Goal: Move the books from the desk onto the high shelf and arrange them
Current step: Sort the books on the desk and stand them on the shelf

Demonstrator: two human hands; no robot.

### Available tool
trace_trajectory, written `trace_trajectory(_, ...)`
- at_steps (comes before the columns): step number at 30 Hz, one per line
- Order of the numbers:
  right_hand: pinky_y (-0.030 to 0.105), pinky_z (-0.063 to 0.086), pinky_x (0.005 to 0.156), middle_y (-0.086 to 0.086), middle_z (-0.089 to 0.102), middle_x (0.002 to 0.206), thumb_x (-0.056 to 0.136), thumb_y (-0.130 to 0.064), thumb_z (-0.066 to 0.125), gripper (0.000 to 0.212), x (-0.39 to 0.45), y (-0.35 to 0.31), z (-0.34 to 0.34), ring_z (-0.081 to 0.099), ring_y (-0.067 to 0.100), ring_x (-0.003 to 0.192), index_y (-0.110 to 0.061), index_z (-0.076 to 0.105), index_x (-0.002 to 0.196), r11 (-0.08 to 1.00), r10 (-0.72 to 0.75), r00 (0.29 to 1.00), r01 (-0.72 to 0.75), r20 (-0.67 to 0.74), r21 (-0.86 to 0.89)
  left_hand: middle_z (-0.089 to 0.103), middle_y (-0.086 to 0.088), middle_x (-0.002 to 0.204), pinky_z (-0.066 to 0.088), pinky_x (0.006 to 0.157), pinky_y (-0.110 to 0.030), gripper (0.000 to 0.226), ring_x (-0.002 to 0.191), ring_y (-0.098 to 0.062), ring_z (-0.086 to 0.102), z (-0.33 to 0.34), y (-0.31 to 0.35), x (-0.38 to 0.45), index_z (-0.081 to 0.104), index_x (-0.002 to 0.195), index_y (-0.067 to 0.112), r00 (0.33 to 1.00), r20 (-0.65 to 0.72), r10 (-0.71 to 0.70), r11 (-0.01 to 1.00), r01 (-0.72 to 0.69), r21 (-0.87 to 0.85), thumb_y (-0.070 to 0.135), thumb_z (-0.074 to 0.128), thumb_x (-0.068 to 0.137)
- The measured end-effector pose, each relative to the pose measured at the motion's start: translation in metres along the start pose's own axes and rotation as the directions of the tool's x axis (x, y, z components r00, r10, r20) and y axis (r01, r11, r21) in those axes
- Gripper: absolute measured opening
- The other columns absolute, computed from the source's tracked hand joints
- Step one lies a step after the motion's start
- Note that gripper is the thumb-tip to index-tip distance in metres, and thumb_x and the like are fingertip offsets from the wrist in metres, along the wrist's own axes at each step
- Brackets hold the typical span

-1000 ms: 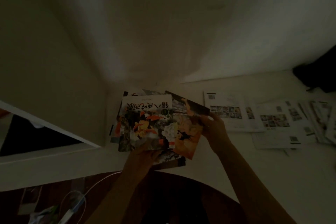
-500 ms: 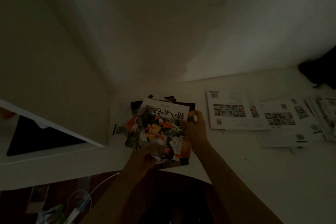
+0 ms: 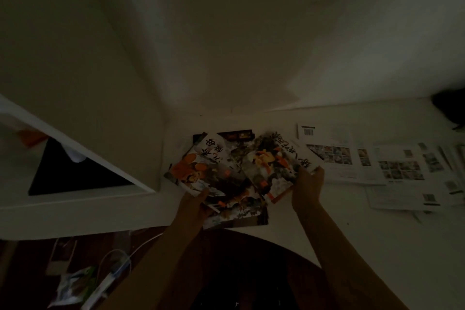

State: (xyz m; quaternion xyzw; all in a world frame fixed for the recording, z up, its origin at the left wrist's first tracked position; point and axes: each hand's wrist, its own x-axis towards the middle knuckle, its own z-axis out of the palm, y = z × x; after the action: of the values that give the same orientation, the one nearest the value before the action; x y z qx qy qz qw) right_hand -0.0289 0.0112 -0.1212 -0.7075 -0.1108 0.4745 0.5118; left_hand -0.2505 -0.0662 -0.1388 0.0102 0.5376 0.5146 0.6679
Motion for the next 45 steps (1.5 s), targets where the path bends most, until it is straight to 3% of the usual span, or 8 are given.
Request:
trace_trajectory(13, 0.042, 0.048, 0.093, 0.006, 0.048, 0.128, 0.095, -0.001, 0.043, 0.043, -0.032, 0.001, 0.028, 0.051, 0.023, 0.111, -0.01, 0.035, 0.136, 0.997, -0.079, 0.986, 0.081, 0.146, -0.011, 0.064, -0.007, 0.097, 0.052, 0.063, -0.025, 0.036, 0.083, -0.019, 0.062, -0.01, 0.027, -0.01, 0.057, 0.114, 0.005, 0.97, -0.081, 0.23, 0.809, -0.144, 0.57, 0.032, 0.037, 0.1)
trace_trajectory(17, 0.047, 0.043, 0.101, 0.012, 0.041, 0.141, 0.096, -0.003, 0.045, 0.049, -0.003, -0.013, 0.016, 0.045, 0.03, 0.125, -0.007, 0.03, 0.142, 0.985, -0.023, 0.983, 0.053, 0.182, -0.166, 0.059, -0.007, 0.103, 0.043, 0.086, -0.032, 0.03, 0.091, -0.019, 0.055, -0.018, 0.055, -0.017, 0.058, 0.111, 0.008, 0.85, -0.078, 0.52, 0.607, -0.304, 0.734, 0.025, 0.036, 0.101)
trace_trajectory(22, 0.042, 0.051, 0.087, 0.01, 0.044, 0.135, 0.094, -0.004, 0.047, 0.054, -0.031, 0.013, 0.025, 0.05, 0.029, 0.116, -0.01, 0.024, 0.143, 0.997, 0.072, 0.988, -0.074, 0.138, 0.008, 0.055, -0.03, 0.086, 0.036, 0.059, -0.04, 0.039, 0.071, -0.043, 0.055, -0.011, 0.08, -0.026, 0.036, 0.137, 0.001, 0.613, -0.059, 0.788, 0.294, -0.291, 0.91, 0.014, 0.035, 0.101)
trace_trajectory(26, 0.011, 0.048, 0.065, 0.019, 0.051, 0.126, 0.095, -0.002, 0.045, 0.033, -0.066, 0.044, 0.034, 0.056, 0.028, 0.093, 0.003, 0.046, 0.127, 0.907, 0.348, 0.925, -0.374, 0.155, 0.194, 0.048, -0.015, 0.075, 0.03, 0.053, -0.031, 0.041, 0.053, -0.025, 0.041, -0.008, 0.077, -0.031, 0.031, 0.142, 0.007, 0.608, -0.055, 0.792, 0.33, -0.351, 0.876, 0.011, 0.034, 0.101)
trace_trajectory(30, 0.037, 0.057, 0.065, 0.016, 0.063, 0.105, 0.086, 0.002, 0.054, 0.022, -0.067, 0.05, 0.027, 0.062, 0.031, 0.087, -0.005, 0.059, 0.106, 0.946, 0.257, 0.954, -0.281, 0.151, 0.164, 0.055, -0.025, 0.083, 0.029, 0.051, -0.026, 0.041, 0.052, -0.023, 0.041, -0.011, 0.076, -0.028, 0.032, 0.141, 0.007, 0.612, -0.041, 0.79, 0.348, -0.393, 0.852, 0.011, 0.034, 0.101)
trace_trajectory(36, 0.032, 0.055, 0.074, 0.018, 0.057, 0.122, 0.086, 0.01, 0.055, 0.045, -0.05, 0.014, -0.003, 0.06, 0.024, 0.09, -0.004, 0.049, 0.128, 0.97, 0.077, 0.995, -0.089, 0.063, 0.225, 0.053, -0.025, 0.12, 0.039, 0.078, -0.037, 0.037, 0.105, -0.038, 0.053, 0.0, 0.084, -0.036, 0.037, 0.136, 0.0, 0.528, 0.005, 0.849, 0.285, -0.467, 0.837, 0.011, 0.033, 0.101)
trace_trajectory(40, -0.006, 0.03, 0.072, 0.011, 0.06, 0.115, 0.093, -0.016, 0.055, 0.022, -0.055, 0.013, -0.006, 0.055, 0.015, 0.095, -0.035, 0.051, 0.084, 0.943, 0.279, 0.944, -0.304, 0.177, 0.137, 0.037, -0.016, 0.143, 0.03, 0.103, -0.029, 0.041, 0.129, -0.028, 0.039, 0.015, 0.089, -0.036, 0.029, 0.142, 0.005, 0.554, -0.053, 0.831, 0.384, -0.502, 0.775, 0.011, 0.032, 0.101)
trace_trajectory(45, 0.03, 0.055, 0.076, 0.011, 0.064, 0.088, 0.089, -0.011, 0.06, 0.008, -0.084, 0.03, -0.003, 0.063, 0.021, 0.08, -0.004, 0.061, 0.094, 0.879, 0.399, 0.742, -0.477, 0.538, 0.006, 0.049, -0.012, 0.125, 0.036, 0.086, -0.021, 0.037, 0.111, -0.021, 0.048, 0.017, 0.077, -0.038, 0.036, 0.136, 0.001, 0.621, -0.036, 0.783, 0.455, -0.532, 0.714, 0.015, 0.03, 0.102)
